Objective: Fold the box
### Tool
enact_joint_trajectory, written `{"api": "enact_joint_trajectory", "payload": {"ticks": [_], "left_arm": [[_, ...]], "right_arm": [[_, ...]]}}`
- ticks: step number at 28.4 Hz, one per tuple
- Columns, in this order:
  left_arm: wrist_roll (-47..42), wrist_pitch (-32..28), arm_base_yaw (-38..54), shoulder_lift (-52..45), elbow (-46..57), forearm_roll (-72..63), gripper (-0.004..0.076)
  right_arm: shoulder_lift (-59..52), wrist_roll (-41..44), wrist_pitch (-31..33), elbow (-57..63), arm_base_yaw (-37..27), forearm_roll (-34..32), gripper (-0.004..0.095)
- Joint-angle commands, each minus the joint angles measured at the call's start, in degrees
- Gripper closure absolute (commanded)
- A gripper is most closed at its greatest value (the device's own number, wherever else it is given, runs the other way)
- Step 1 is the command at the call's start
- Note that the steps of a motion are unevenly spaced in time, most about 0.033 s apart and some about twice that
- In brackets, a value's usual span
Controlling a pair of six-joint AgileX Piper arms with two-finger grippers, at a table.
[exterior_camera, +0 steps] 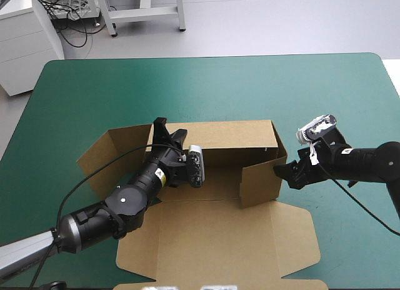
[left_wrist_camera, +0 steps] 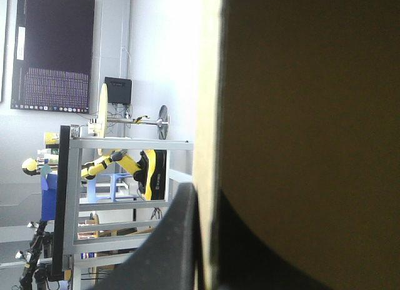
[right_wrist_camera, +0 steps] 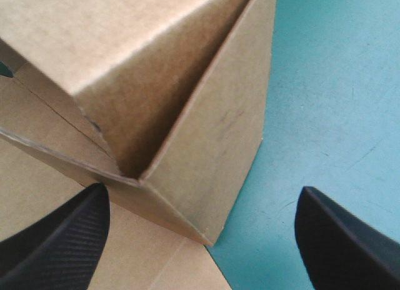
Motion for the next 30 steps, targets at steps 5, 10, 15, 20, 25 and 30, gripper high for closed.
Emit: {"api": "enact_joint_trajectory", "payload": {"ticks": [5, 10, 15, 20, 25, 30], "left_arm": [[-1.35, 1.84, -0.34, -0.93, -1.04, -1.66, 0.0756], [-1.35, 1.64, -0.34, -0.93, -1.04, -2.61, 0.0755], [1.04, 1.64, -0.34, -0.93, -1.04, -6.27, 0.0737], [3.54, 0.56, -0.34, -0.93, -1.04, -7.66, 0.0737], [3.53, 0.33, -0.34, -0.93, -1.04, -7.79, 0.0737], [3.53, 0.33, -0.34, -0.93, -1.04, -7.79, 0.0737]], "right_arm": [[-1.21, -3.85, -1.07, -0.96, 0.67, 6.92, 0.016], [-1.1, -3.33, -6.11, -0.94, 6.13, 5.25, 0.0161], [-1.1, -0.55, -11.3, -0.83, 9.63, 1.9, 0.016], [-1.1, 1.4, -11.53, -0.83, 10.22, -0.47, 0.016], [-1.1, 1.53, -11.55, -0.83, 10.37, -0.48, 0.0161], [-1.0, 1.81, -13.5, -0.83, 13.23, -0.99, 0.0161]]}}
